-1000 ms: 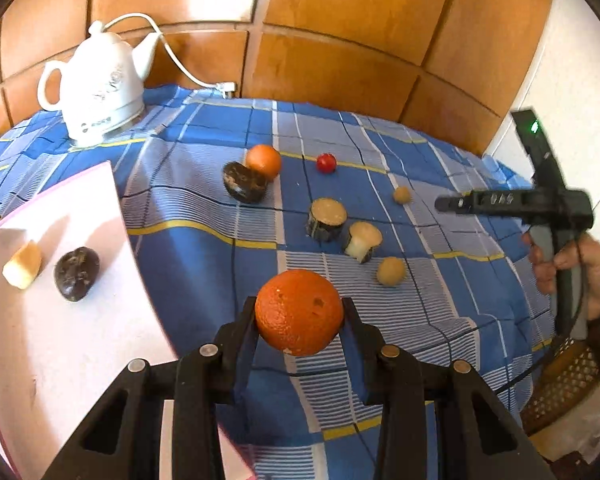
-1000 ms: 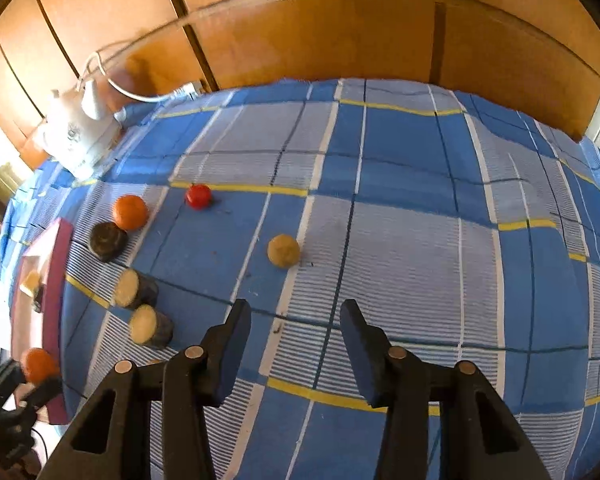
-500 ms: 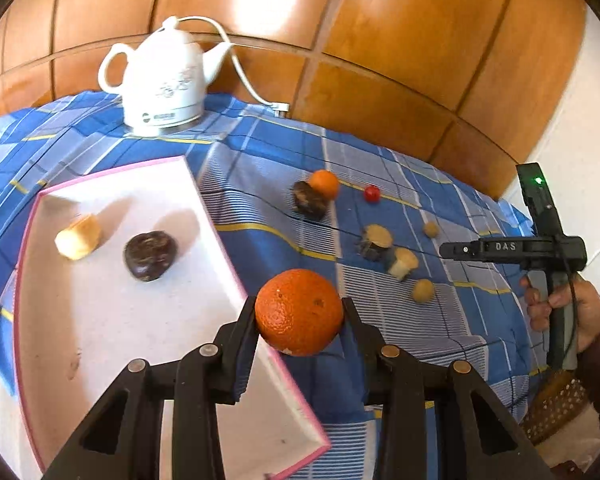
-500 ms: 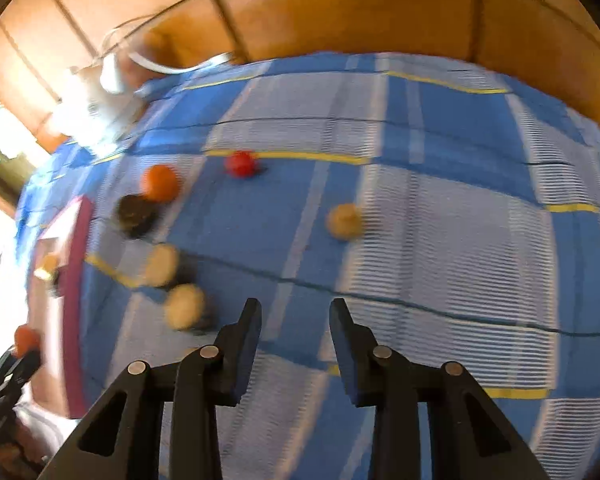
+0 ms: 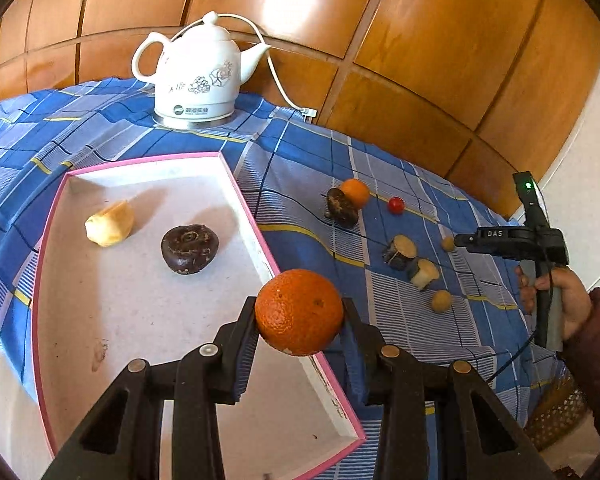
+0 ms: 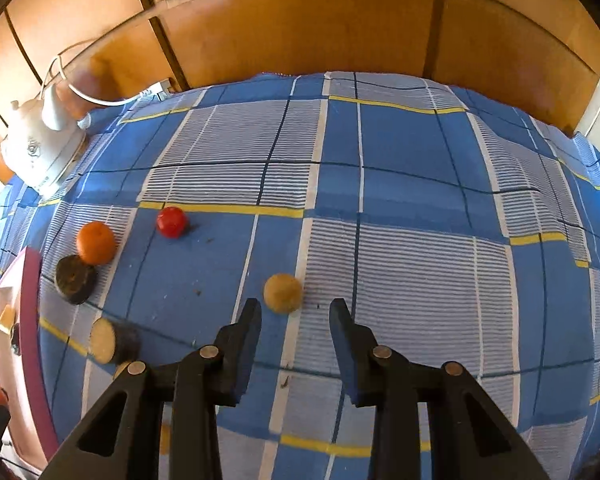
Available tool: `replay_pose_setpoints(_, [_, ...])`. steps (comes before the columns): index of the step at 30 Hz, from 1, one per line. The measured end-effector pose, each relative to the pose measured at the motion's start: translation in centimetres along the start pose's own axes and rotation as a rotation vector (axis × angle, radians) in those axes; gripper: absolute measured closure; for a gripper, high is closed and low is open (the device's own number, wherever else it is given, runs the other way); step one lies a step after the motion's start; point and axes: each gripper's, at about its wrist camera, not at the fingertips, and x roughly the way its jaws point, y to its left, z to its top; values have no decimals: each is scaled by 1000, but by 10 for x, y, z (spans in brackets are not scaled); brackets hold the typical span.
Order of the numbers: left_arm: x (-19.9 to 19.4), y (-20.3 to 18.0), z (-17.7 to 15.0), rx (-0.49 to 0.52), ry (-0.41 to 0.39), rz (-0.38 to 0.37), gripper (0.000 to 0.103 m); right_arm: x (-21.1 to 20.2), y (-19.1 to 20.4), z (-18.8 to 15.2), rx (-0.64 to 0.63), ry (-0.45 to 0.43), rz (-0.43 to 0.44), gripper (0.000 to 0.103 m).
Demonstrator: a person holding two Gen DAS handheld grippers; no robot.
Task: Organize fruits
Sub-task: 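Carry the orange with the left tool toward the tray while the right grasps a tan ball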
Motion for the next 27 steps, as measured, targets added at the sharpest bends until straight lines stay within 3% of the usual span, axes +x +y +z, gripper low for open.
replay_pose_setpoints(5, [1, 4, 1, -9, 0, 12, 64, 22, 6, 5, -9, 30, -4, 67])
replay_pose_setpoints(7, [0, 8, 3, -27, 1, 22, 64, 24, 9, 3, -33, 13, -23, 79])
replay_pose_setpoints(12, [-5, 36, 12, -112, -14, 78, 64, 23, 19, 0, -116, -19, -63, 79])
replay_pose_setpoints(18, [-10, 86, 37, -225, -46, 162, 64, 23, 14, 2, -116, -30, -30, 79])
replay_pose_setpoints(22, [-1, 104, 49, -222, -50, 232, 63, 22, 15, 1, -118, -29, -32, 79])
replay_pose_setpoints(27, [11, 121, 51, -234, 1, 299, 63, 23, 14, 2, -119, -29, -27, 79])
